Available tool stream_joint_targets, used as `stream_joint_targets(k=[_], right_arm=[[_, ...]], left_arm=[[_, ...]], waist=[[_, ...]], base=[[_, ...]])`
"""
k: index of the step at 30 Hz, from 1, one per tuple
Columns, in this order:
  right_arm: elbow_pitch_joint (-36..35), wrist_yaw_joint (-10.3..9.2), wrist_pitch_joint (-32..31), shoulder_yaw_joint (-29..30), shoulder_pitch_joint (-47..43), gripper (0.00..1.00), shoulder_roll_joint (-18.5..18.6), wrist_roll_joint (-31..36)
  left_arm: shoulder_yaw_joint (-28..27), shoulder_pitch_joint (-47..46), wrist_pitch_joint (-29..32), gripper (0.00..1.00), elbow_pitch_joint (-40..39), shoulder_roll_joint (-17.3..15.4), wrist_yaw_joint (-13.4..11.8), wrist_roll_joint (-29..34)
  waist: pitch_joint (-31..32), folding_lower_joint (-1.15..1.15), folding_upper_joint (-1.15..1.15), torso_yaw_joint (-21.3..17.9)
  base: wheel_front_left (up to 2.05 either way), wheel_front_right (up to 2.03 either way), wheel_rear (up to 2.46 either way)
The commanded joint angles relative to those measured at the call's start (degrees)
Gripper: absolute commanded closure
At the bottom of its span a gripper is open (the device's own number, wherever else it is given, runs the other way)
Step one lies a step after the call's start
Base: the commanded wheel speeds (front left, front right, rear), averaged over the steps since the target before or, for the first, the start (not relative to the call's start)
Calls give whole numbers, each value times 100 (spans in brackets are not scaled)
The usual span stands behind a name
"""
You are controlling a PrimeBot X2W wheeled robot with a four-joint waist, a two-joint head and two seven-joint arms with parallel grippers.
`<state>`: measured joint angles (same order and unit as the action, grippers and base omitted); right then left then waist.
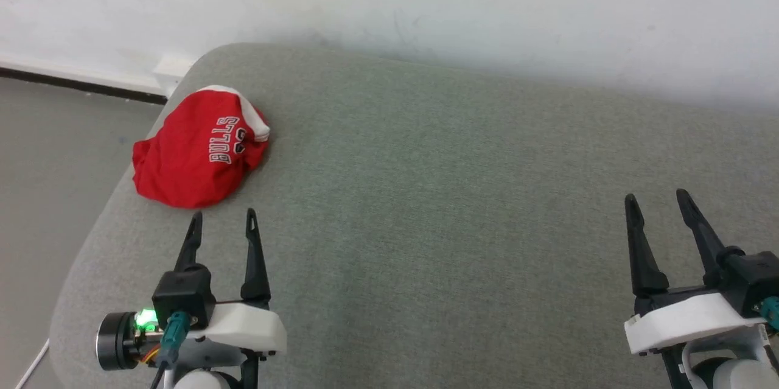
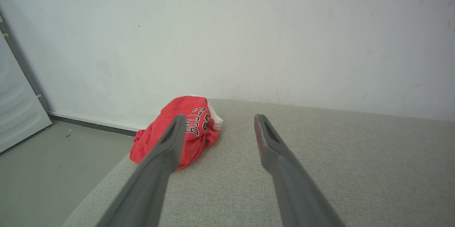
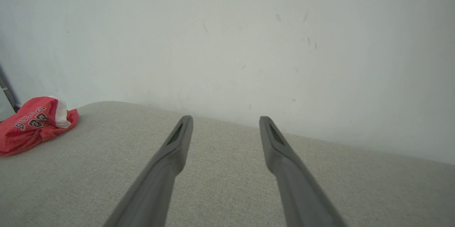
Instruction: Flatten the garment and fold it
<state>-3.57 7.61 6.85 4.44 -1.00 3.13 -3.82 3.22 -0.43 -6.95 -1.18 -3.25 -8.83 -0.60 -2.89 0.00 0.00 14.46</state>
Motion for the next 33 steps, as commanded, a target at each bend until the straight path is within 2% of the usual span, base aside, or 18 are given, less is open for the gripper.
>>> stream_joint_targets(k=[1, 25, 29, 33], right_arm=[[-56, -6, 69, 30, -25, 0, -13, -55], [-214, -8, 344, 125, -63, 0, -17, -132], [-256, -9, 392, 119, -39, 0, -18, -124], [-307, -9, 440, 92, 1, 0, -19, -49]], left_arm=[[12, -126, -59, 0, -37, 11, -70, -50], [10, -204, -334, 0, -19, 26, -395, -115], [-115, -379, -382, 0, 47, 26, -358, -169], [-383, -845, -430, 0, 241, -99, -194, -250]], waist=[[-26, 0, 0, 109], [-171, 0, 0, 829], [-245, 0, 0, 907], [-398, 0, 0, 981]], base=[[0, 0, 0], [0, 0, 0], [0, 0, 0], [0, 0, 0]])
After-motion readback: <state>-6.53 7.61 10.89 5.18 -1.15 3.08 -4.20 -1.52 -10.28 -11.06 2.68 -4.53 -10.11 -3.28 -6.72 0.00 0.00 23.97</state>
